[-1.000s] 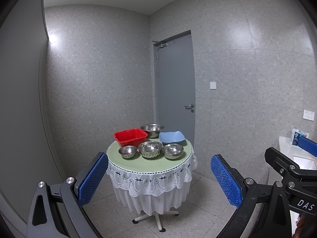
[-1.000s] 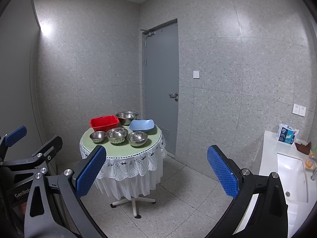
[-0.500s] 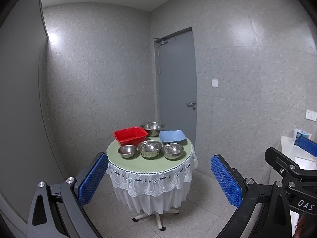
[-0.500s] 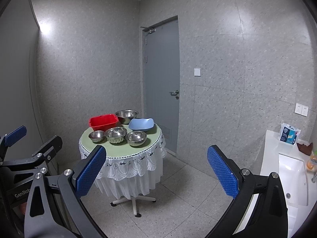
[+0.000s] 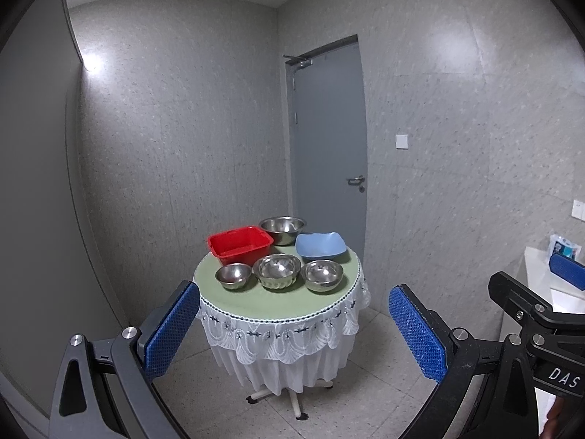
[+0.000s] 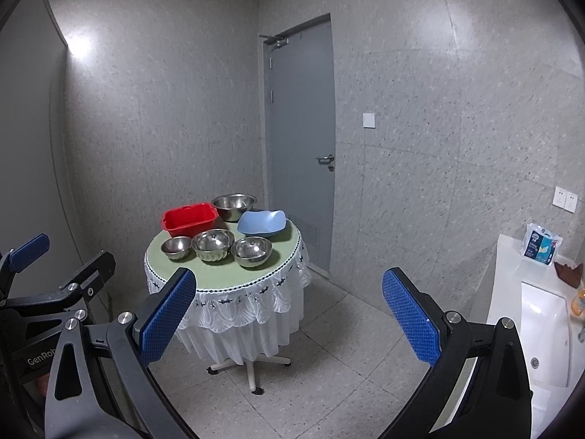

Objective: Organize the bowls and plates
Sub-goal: 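Move both tools toward the table over the bowls and plate, then grasp the large steel bowl rim with the right tool, then carry the steel bowl with the right tool and lower it into the red basin, then open the right tool and grasp the light blue plate edge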

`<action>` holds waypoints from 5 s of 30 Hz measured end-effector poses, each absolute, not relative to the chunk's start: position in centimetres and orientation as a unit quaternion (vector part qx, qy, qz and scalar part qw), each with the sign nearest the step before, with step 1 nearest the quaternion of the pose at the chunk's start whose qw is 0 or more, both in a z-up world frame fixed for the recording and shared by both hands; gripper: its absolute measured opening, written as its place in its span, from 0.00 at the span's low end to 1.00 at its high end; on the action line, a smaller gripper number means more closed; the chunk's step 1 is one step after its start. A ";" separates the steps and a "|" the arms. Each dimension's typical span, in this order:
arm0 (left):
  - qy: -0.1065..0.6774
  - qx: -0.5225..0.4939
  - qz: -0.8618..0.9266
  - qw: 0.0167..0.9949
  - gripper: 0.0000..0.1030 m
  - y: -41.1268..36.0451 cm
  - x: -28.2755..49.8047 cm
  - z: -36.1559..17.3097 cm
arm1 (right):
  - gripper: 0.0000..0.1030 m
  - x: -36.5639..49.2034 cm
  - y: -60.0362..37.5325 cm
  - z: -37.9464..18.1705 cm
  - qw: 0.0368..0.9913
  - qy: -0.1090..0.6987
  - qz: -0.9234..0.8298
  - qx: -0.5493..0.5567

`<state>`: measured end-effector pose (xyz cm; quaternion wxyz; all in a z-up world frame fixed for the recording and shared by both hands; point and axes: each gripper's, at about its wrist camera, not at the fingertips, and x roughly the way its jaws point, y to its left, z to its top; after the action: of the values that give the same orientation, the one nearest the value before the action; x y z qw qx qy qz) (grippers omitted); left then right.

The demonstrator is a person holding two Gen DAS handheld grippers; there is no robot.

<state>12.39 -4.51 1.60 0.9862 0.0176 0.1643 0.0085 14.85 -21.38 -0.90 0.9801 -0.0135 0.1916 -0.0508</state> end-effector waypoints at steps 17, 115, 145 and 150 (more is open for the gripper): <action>0.222 0.015 -0.028 0.974 0.99 6.6 35.2 0.8 | 1.00 31.3 -16.0 -4.4 0.970 0.235 -0.069 -0.001; 0.433 0.005 0.026 0.901 0.27 28.3 101.7 -11.8 | 0.23 97.1 -12.5 -16.5 0.847 0.488 0.192 0.088; 0.500 -0.014 0.072 0.863 0.70 31.1 104.5 -20.6 | 0.50 93.1 -3.4 -25.7 0.788 0.579 0.200 0.065; 0.454 0.019 0.127 0.882 0.77 29.8 102.3 -16.8 | 0.63 91.8 -4.4 -24.1 0.797 0.565 0.202 0.063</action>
<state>102.29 29.79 -16.84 0.8815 0.0191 0.4545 0.1266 91.78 -4.39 -24.07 0.7972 0.0631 0.5652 0.2024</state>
